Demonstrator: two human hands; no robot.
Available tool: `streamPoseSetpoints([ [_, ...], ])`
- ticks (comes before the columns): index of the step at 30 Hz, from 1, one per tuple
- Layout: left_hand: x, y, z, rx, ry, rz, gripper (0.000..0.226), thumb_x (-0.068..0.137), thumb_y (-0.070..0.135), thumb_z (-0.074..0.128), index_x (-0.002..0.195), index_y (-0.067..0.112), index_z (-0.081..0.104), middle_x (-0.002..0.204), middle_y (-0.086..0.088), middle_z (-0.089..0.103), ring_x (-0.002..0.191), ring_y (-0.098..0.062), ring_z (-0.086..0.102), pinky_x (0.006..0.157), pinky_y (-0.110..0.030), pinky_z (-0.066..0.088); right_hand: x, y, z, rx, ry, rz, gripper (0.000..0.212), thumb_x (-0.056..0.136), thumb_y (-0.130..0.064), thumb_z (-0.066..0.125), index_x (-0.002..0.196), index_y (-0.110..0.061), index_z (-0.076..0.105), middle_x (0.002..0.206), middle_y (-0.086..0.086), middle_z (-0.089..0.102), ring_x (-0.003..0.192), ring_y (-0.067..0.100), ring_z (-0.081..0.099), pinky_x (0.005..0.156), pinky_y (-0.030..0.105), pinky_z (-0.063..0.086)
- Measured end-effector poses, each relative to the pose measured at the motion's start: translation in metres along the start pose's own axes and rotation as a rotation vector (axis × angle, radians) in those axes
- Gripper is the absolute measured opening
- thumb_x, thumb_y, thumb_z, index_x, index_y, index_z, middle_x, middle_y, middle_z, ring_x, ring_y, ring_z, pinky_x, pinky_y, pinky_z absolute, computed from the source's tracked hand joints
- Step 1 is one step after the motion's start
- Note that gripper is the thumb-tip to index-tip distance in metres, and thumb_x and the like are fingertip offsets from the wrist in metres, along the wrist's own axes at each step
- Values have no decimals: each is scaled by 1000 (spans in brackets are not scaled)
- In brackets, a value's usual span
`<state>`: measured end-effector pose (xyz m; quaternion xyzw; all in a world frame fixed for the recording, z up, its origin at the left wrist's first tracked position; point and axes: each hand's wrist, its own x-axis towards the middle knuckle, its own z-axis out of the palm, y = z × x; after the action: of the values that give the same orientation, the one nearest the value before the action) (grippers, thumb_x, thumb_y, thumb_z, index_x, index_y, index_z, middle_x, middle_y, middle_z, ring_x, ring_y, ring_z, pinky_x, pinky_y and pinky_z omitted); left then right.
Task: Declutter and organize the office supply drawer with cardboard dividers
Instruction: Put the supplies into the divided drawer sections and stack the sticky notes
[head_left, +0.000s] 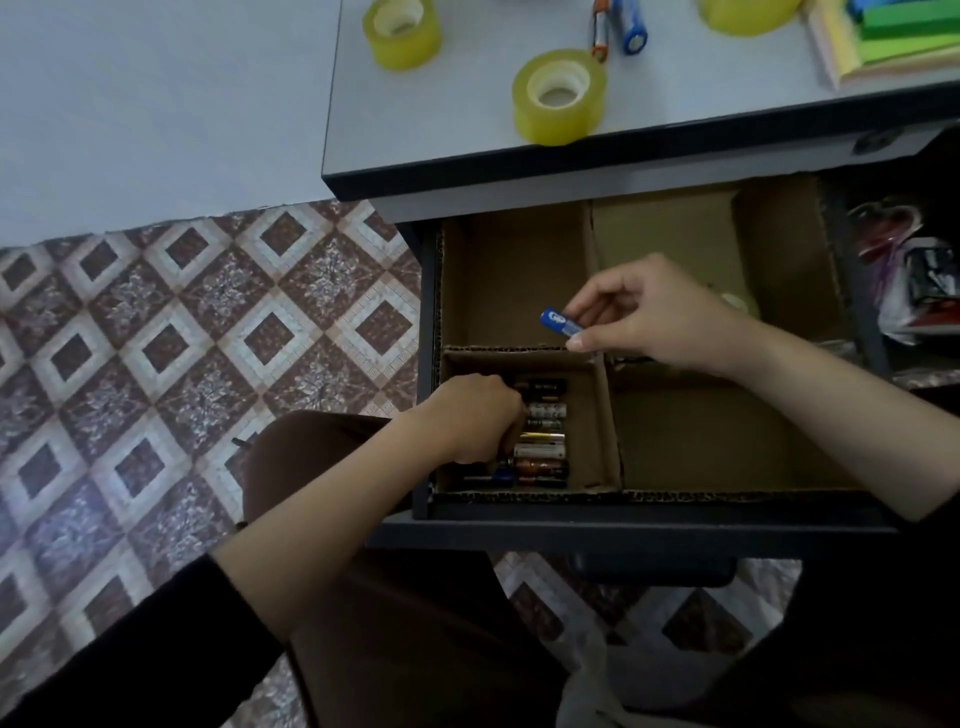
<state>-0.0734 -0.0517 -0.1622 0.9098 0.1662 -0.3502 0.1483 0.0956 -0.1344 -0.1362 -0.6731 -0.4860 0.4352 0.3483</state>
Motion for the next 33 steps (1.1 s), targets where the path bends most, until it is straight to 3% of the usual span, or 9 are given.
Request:
streamPoseSetpoints([
  [5,-8,3,-2,16,29,3,23,88,12,57,111,14,62,112,-6,59,99,-22,58,70,-24,40,-2,2,0,14,16,-2,20,73,-7,75,87,-20,68,82,-5,68,69,0,63,69,13,53],
  [8,-27,0,-8,-56,124,32,24,86,18,62,110,19,64,111,0,61,99,-16,59,83,-27,49,-4,2,1,46,23,4,17,75,-8,73,90,-13,68,80,-1,68,65,2,64,64,14,54],
  [12,-54,-18,-13,-310,609,11,18,86,18,64,102,14,69,98,1,66,83,-5,58,80,-21,51,-7,0,2,77,28,12,15,77,-6,70,86,-16,66,80,2,66,64,3,64,61,16,55],
  [15,-55,-39,-6,-423,866,-135,37,90,30,57,123,14,58,124,-3,58,107,-8,52,94,-21,39,-9,-7,8,80,10,10,15,79,-7,69,88,-18,65,79,2,66,58,5,63,52,15,52],
  [17,-46,-46,3,-485,810,-201,52,93,38,48,140,16,40,147,0,37,132,-12,34,105,-22,23,-9,-15,17,87,-40,29,14,80,-8,69,90,-17,65,77,-2,65,53,0,59,46,10,44],
  [20,-30,-43,20,-514,784,-183,58,95,38,42,147,18,23,155,7,15,139,-5,14,110,-23,15,-7,-19,39,12,-191,69,15,82,-12,68,94,-20,64,78,-5,64,53,-3,57,49,9,44],
  [24,-21,-42,37,-541,922,-148,53,98,31,42,146,19,24,150,15,14,129,7,16,102,-11,19,-1,-7,74,-160,-253,92,24,82,-17,71,105,-15,68,79,-13,58,66,-3,57,63,11,43],
  [30,-18,-41,41,-608,977,-111,51,98,26,43,146,18,27,148,16,18,130,6,18,96,5,17,9,1,98,-346,-318,127,32,88,-17,64,119,-11,62,115,2,57,97,14,54,79,18,41],
  [33,-17,-43,42,-616,999,-103,50,98,24,44,145,19,28,150,14,20,132,5,19,101,-10,28,12,4,104,-375,-348,124,32,87,-14,64,119,-12,63,116,5,60,89,10,52,72,16,41],
])
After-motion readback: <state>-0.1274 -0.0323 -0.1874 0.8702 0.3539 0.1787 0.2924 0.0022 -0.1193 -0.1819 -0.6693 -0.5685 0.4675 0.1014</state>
